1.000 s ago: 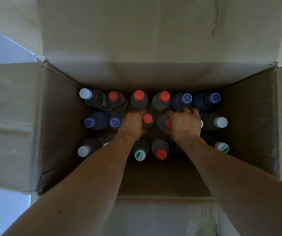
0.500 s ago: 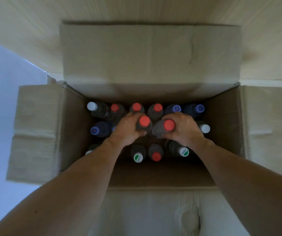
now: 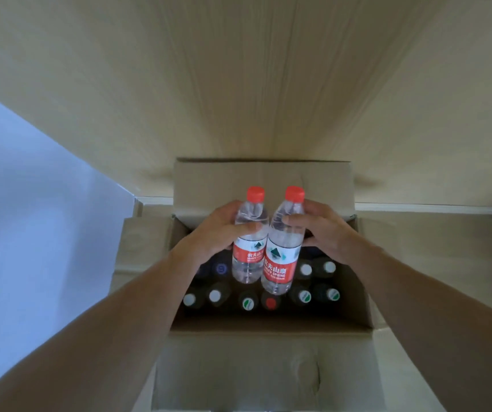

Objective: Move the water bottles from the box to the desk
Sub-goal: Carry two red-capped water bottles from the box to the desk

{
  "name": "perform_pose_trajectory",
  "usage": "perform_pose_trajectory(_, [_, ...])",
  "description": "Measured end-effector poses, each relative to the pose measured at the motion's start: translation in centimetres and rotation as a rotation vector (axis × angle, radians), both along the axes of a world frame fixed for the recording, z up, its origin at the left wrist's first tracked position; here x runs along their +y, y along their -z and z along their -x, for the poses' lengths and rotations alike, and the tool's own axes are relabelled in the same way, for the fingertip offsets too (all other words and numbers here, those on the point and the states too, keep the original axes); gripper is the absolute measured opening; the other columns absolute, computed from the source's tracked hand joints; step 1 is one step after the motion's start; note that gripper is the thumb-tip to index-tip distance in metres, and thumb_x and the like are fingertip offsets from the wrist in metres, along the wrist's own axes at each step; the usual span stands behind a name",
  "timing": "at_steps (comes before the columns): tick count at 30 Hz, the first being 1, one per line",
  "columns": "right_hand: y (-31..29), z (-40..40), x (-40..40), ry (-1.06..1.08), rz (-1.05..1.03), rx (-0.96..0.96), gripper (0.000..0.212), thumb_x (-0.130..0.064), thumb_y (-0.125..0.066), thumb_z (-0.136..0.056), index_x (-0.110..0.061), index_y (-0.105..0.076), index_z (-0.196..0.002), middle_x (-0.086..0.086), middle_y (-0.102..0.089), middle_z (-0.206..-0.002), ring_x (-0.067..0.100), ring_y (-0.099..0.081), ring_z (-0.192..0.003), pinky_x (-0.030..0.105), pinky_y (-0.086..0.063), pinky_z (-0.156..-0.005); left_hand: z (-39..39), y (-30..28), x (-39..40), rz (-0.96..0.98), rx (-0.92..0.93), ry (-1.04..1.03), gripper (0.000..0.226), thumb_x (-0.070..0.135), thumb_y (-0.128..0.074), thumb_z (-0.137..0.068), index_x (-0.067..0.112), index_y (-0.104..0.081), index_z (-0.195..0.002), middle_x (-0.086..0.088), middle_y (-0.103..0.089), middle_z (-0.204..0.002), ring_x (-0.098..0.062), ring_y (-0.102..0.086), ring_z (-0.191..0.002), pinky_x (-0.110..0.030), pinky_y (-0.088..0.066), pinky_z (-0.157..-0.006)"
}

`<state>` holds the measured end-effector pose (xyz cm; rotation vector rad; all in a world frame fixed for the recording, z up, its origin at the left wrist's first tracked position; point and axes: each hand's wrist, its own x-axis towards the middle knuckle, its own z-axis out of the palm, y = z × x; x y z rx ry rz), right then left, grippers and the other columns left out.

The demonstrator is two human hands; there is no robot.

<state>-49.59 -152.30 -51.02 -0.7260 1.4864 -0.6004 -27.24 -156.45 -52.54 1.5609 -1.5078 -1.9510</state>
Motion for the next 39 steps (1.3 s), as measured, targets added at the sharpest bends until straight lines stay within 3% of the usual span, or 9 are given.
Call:
perform_pose_trajectory(5, [-5.8,-1.2,-0.4,0.149,-0.005,-0.089,0.028,-0.025,-0.065,-0.094,-0.016,-0.065,-0.121,0.011,-0.073,-0.111,0.033,-0.067,-0.107,0.057,-0.049,-0.1,0.4,-5.6,0.4,-0.086,0.01,-0.144,0.048,0.057,-0.072,-0.082,0.022,-0.068,-0.114,0.002,-0.078,-0.098,-0.022,-0.075,-0.09,-0.039,-0.056,-0.078])
perform_pose_trajectory(15, [-13.7,-2.7,-0.8,0.372,-0.042,-0.147,0.052,-0.054,-0.063,-0.091,-0.011,-0.062,-0.121,0.019,-0.074,-0.107,0.04,-0.07,-0.102,0.059,-0.053,-0.096,2.0,-14.6,1.5,-0.194,0.164,-0.278,0.059,0.065,-0.052,-0.094,0.019,-0.052,-0.13,-0.013,-0.075,-0.109,-0.031,-0.074,-0.099,-0.054,-0.056,-0.094])
perform_pose_trajectory(20, [-17.9,-2.0,-1.1,0.356,-0.031,-0.181,0.046,-0.053,-0.057,-0.096,-0.016,-0.06,-0.124,0.018,-0.074,-0.109,0.036,-0.072,-0.096,0.056,-0.055,-0.093,2.2,-19.8,1.4,-0.256,0.168,-0.265,0.039,0.041,-0.061,-0.094,0.016,-0.056,-0.123,-0.014,-0.077,-0.101,-0.026,-0.076,-0.087,-0.043,-0.06,-0.078])
perform_pose_trajectory(24, [-21.7,-1.4,-1.5,0.382,-0.057,-0.224,0.048,-0.059,-0.054,-0.095,-0.016,-0.068,-0.112,0.014,-0.077,-0.099,0.029,-0.074,-0.082,0.047,-0.06,-0.084,2.7,-23.6,1.0,-0.261,0.22,-0.186,0.04,0.025,-0.061,-0.086,0.01,-0.056,-0.123,-0.016,-0.074,-0.101,-0.027,-0.07,-0.091,-0.049,-0.054,-0.095])
perform_pose_trajectory(27, [-24.5,-0.7,-1.3,0.391,-0.085,-0.272,0.05,-0.061,-0.055,-0.093,-0.016,-0.067,-0.112,0.015,-0.077,-0.093,0.028,-0.075,-0.072,0.039,-0.06,-0.064,3.5,-25.9,1.1,-0.215,0.238,-0.207,0.044,0.021,-0.066,-0.081,0.012,-0.051,-0.122,-0.016,-0.075,-0.097,-0.028,-0.073,-0.088,-0.047,-0.057,-0.088])
perform_pose_trajectory(29, [-26.4,-0.1,-1.0,0.376,-0.066,-0.29,0.051,-0.061,-0.055,-0.093,-0.015,-0.065,-0.113,0.015,-0.077,-0.09,0.028,-0.074,-0.068,0.038,-0.059,-0.062,3.9,-27.4,1.2,-0.192,0.23,-0.221,0.047,0.02,-0.069,-0.084,0.013,-0.048,-0.125,-0.019,-0.075,-0.102,-0.032,-0.074,-0.092,-0.046,-0.06,-0.085])
perform_pose_trajectory(34, [-31.9,1.5,-0.3,0.263,0.04,-0.312,0.039,-0.039,-0.065,-0.094,-0.01,-0.057,-0.119,0.013,-0.072,-0.09,0.027,-0.069,-0.074,0.04,-0.057,-0.074,5.5,-31.8,1.5,-0.098,0.23,-0.22,0.047,0.017,-0.07,-0.088,0.01,-0.05,-0.131,-0.022,-0.072,-0.112,-0.037,-0.072,-0.102,-0.052,-0.058,-0.091])
perform_pose_trajectory(36, [-33.8,2.5,-0.1,0.198,0.083,-0.265,0.041,-0.021,-0.07,-0.092,-0.004,-0.054,-0.126,0.019,-0.07,-0.101,0.031,-0.068,-0.082,0.045,-0.056,-0.082,6.2,-33.6,1.4,-0.065,0.241,-0.242,0.049,0.016,-0.07,-0.088,0.014,-0.048,-0.131,-0.02,-0.071,-0.116,-0.035,-0.072,-0.103,-0.054,-0.057,-0.093])
perform_pose_trajectory(39, [-36.4,4.1,0.4,0.186,0.1,-0.209,0.05,-0.014,-0.074,-0.087,0.004,-0.054,-0.13,0.026,-0.068,-0.117,0.036,-0.067,-0.091,0.05,-0.055,-0.09,7.4,-36.0,1.2,-0.027,0.254,-0.234,0.049,0.016,-0.072,-0.088,0.014,-0.048,-0.131,-0.019,-0.071,-0.117,-0.035,-0.072,-0.105,-0.056,-0.055,-0.095])
